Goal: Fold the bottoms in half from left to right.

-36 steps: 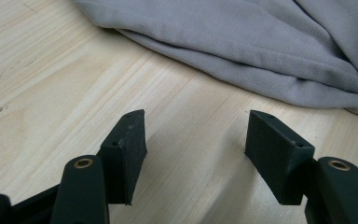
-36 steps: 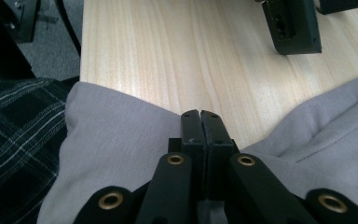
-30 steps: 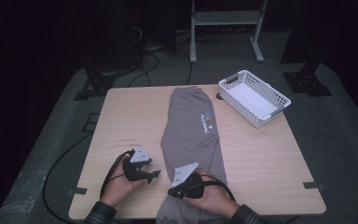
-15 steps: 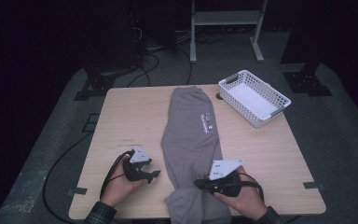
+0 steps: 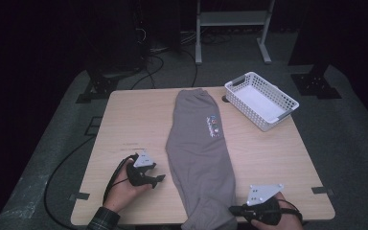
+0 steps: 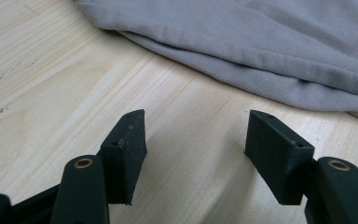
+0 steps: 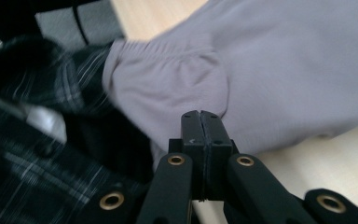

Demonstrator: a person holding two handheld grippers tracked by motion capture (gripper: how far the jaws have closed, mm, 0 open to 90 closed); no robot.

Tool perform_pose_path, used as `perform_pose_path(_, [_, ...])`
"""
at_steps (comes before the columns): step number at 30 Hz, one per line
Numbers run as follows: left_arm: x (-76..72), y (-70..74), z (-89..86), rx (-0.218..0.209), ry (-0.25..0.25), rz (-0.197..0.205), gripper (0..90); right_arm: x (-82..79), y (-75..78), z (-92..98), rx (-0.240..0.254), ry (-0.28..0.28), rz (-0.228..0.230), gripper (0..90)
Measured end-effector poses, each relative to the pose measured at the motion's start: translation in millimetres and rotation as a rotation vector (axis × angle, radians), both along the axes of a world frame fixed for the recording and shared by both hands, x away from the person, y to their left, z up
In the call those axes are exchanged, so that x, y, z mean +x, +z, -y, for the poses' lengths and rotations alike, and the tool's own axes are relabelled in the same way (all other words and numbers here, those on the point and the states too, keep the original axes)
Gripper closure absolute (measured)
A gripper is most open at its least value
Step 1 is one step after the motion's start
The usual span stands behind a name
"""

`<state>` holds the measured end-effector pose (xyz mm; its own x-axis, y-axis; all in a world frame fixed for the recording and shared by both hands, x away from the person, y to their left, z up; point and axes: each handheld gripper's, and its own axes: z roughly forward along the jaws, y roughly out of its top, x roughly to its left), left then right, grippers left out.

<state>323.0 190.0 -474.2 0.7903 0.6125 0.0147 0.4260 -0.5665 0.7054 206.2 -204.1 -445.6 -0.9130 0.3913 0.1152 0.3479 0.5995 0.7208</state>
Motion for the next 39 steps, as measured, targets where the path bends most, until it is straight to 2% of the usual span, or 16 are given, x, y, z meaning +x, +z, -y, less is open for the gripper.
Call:
perform_pose_path(3, [0.4,0.1,0.7,0.001,0.003,-0.001,37.0,-1.9,-4.4,-1.9,-0.012,0.017,-0.005,87.9])
perform_pose_path(6, [0.3,1.6,2.0,0.009,-0.002,-0.011,37.9,2.2,-1.2,-3.3,0.026,0.029,0.009,79.4])
perform_pose_path(8, [0.1,3.3,2.6,-0.001,-0.012,-0.024,41.6,5.6,3.1,-3.2,0.054,0.029,0.029,74.6])
perform_pose_path(12, [-4.5,12.9,8.6,-0.086,-0.027,-0.005,43.1,17.4,11.3,-2.7,0.075,-0.014,0.091,68.0])
perform_pose_path(15, [-12.1,22.6,21.1,-0.133,-0.067,0.006,42.9,32.7,9.8,-3.2,0.066,-0.038,0.108,65.4])
perform_pose_path(17, [-18.5,25.5,32.8,-0.144,-0.098,0.007,42.6,44.8,6.1,-5.3,0.044,-0.046,0.112,64.0])
perform_pose_path(20, [-28.0,25.0,51.3,-0.135,-0.15,-0.003,42.7,60.3,-1.3,-10.0,-0.006,-0.041,0.115,60.2])
perform_pose_path(23, [-36.1,19.9,66.6,-0.097,-0.202,-0.02,42.2,69.2,-7.4,-14.0,-0.022,-0.024,0.095,55.3])
perform_pose_path(24, [-38.1,17.4,71.0,-0.089,-0.207,-0.025,42.0,71.6,-9.3,-15.4,-0.026,-0.02,0.086,51.6])
perform_pose_path(28, [-42.8,10.3,83.8,0.016,-0.224,-0.015,39.4,79.3,-19.0,-21.5,-0.056,-0.009,0.058,42.8])
perform_pose_path(31, [-42.7,5.7,86.1,0.03,-0.227,-0.049,37.0,81.4,-25.7,-25.4,-0.082,-0.002,0.042,39.6])
perform_pose_path(32, [-42.7,4.0,86.0,0.028,-0.228,-0.043,36.3,81.4,-27.3,-26.4,-0.091,0.0,0.04,39.3])
perform_pose_path(34, [-42.2,4.3,85.5,0.03,-0.225,-0.042,37.3,81.2,-27.6,-26.7,-0.092,0.003,0.051,41.1])
perform_pose_path(35, [-42.4,4.6,85.1,0.042,-0.224,-0.03,39.6,80.7,-27.7,-26.9,-0.097,-0.001,0.06,43.3])
perform_pose_path(37, [-42.3,6.0,84.6,0.052,-0.212,-0.032,45.4,79.6,-27.6,-27.4,-0.099,-0.001,0.067,48.2])
perform_pose_path(39, [-40.7,8.0,83.0,0.064,-0.203,-0.035,57.1,79.1,-27.2,-27.3,-0.098,-0.001,0.072,57.6])
